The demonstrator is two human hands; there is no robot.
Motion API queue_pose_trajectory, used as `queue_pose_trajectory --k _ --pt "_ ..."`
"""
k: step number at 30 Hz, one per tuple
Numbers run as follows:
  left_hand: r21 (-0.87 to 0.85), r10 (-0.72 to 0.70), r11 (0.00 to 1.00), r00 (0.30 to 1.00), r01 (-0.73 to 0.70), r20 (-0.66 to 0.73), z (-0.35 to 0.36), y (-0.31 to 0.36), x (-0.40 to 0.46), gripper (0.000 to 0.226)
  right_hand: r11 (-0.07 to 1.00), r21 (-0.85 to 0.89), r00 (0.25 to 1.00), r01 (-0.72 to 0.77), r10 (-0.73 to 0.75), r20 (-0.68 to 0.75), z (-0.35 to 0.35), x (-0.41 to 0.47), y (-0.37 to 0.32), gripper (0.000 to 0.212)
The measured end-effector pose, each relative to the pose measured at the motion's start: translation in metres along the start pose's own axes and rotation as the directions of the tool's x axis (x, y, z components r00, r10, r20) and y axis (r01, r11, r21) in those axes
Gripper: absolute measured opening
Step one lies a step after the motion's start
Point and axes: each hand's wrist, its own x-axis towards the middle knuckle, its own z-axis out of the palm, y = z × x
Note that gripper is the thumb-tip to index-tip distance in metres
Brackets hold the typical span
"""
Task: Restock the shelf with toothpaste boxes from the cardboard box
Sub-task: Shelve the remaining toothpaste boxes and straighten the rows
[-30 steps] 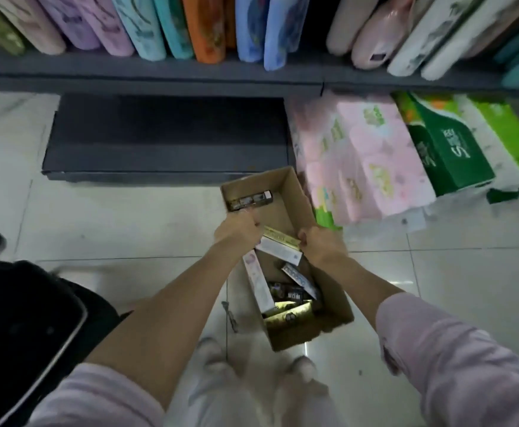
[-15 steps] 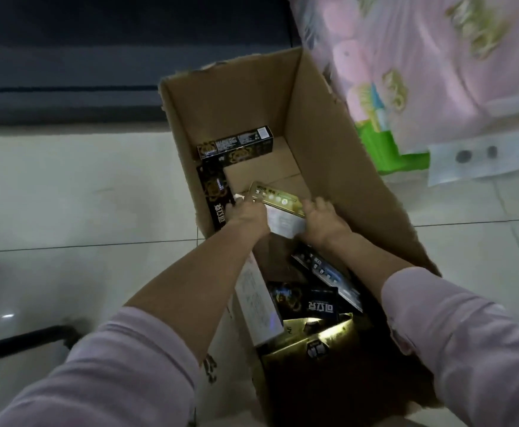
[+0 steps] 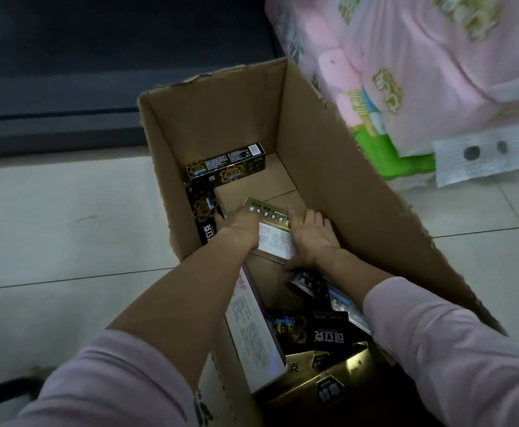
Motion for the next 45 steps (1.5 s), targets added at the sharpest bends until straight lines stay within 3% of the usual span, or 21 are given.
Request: queue_pose_trajectory --k 3,5,10,12,16,19,25,28,30,33,36,40,42,45 --pt "-0.209 -0.081 0.976 0.993 0.06 -0.091 -0.012 0.0 -0.004 0.054 0.999 0.016 0.998 -0.03 0.031 -0.06 -0.012 -0.004 0.0 0.124" --pt "-0.417 -0.162 0.904 0.978 0.094 -0.13 -0.027 0.005 -0.009 0.054 0.998 0.035 0.994 -0.059 0.062 -0.091 -0.022 -0.008 0.001 0.121" --pt "-0.686 -0.219 0.719 0.973 0.113 -0.069 -0.049 0.014 -0.029 0.049 0.929 0.283 0.965 -0.237 0.26 -0.044 -0.046 -0.027 0.0 0.11" --pt "-0.803 -0.229 0.576 0.973 0.153 0.022 -0.052 0.012 -0.039 0.044 0.88 0.398 0.955 -0.258 0.294 -0.031 -0.062 -0.039 -0.007 0.106" --pt "-0.975 -0.17 0.141 0.975 0.17 0.145 -0.076 0.011 -0.073 0.032 0.728 0.641 0.947 -0.243 0.322 -0.008 -0.105 -0.067 -0.022 0.099" --pt "-0.997 -0.149 0.005 0.986 0.078 0.077 -0.113 0.011 -0.106 0.033 0.648 0.736 0.95 -0.198 0.313 -0.02 -0.145 -0.099 -0.028 0.107" --pt "-0.999 -0.132 -0.037 0.991 -0.011 -0.006 -0.191 0.012 -0.186 0.035 0.645 0.756 0.963 -0.109 0.256 -0.08 -0.236 -0.175 -0.034 0.112" --pt "-0.992 -0.143 -0.12 0.989 -0.049 -0.032 -0.234 0.019 -0.231 0.066 0.594 0.803 0.979 -0.049 0.188 -0.078 -0.285 -0.219 -0.03 0.109" --pt "-0.99 -0.146 -0.112 0.987 -0.087 -0.07 -0.267 0.024 -0.261 0.056 0.555 0.832 0.983 -0.011 0.159 -0.093 -0.319 -0.245 -0.026 0.106" --pt "-0.99 -0.099 -0.075 0.989 -0.121 -0.114 -0.322 0.03 -0.31 0.031 0.371 0.926 0.985 0.069 0.123 -0.123 -0.378 -0.283 -0.017 0.074" --pt "-0.99 -0.102 -0.044 0.987 -0.131 -0.126 -0.379 0.03 -0.358 0.042 0.287 0.952 0.986 0.102 0.095 -0.134 -0.441 -0.319 -0.014 0.038" --pt "-0.988 -0.177 0.006 0.972 -0.155 -0.154 -0.463 0.028 -0.42 0.044 0.304 0.942 0.979 0.14 0.098 -0.177 -0.528 -0.362 -0.018 0.028" --pt "-0.983 -0.224 0.011 0.958 -0.181 -0.179 -0.5 0.027 -0.444 0.037 0.237 0.96 0.977 0.149 0.113 -0.179 -0.564 -0.379 -0.019 0.022" --pt "-0.976 -0.267 0.023 0.94 -0.215 -0.213 -0.553 0.02 -0.478 0.049 0.132 0.98 0.978 0.147 0.128 -0.164 -0.619 -0.402 -0.022 0.015"
